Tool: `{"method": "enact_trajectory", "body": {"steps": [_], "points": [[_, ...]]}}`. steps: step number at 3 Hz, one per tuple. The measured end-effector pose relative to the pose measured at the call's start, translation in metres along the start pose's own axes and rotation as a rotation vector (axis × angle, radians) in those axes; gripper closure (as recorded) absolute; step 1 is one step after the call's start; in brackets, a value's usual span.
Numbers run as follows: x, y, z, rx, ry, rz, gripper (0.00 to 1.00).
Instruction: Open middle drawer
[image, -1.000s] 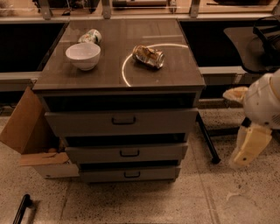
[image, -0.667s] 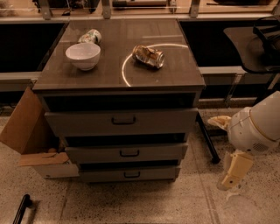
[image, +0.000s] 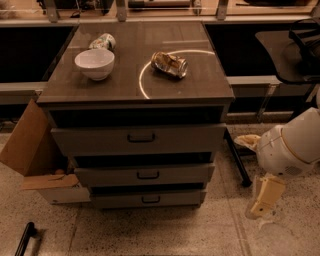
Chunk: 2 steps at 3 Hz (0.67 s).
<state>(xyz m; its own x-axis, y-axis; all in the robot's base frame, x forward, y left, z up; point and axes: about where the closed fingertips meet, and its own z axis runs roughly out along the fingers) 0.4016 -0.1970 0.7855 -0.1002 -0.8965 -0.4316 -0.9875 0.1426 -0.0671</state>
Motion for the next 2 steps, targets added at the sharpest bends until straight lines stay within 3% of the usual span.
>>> {"method": "enact_trajectory", "body": {"steps": [1,2], "points": [[-0.004,0.005,0.047,-0.048,-0.036,-0.059,0.0],[-0.009,0.015,0.111,-0.129,-0.103,-0.113,0.0]]}}
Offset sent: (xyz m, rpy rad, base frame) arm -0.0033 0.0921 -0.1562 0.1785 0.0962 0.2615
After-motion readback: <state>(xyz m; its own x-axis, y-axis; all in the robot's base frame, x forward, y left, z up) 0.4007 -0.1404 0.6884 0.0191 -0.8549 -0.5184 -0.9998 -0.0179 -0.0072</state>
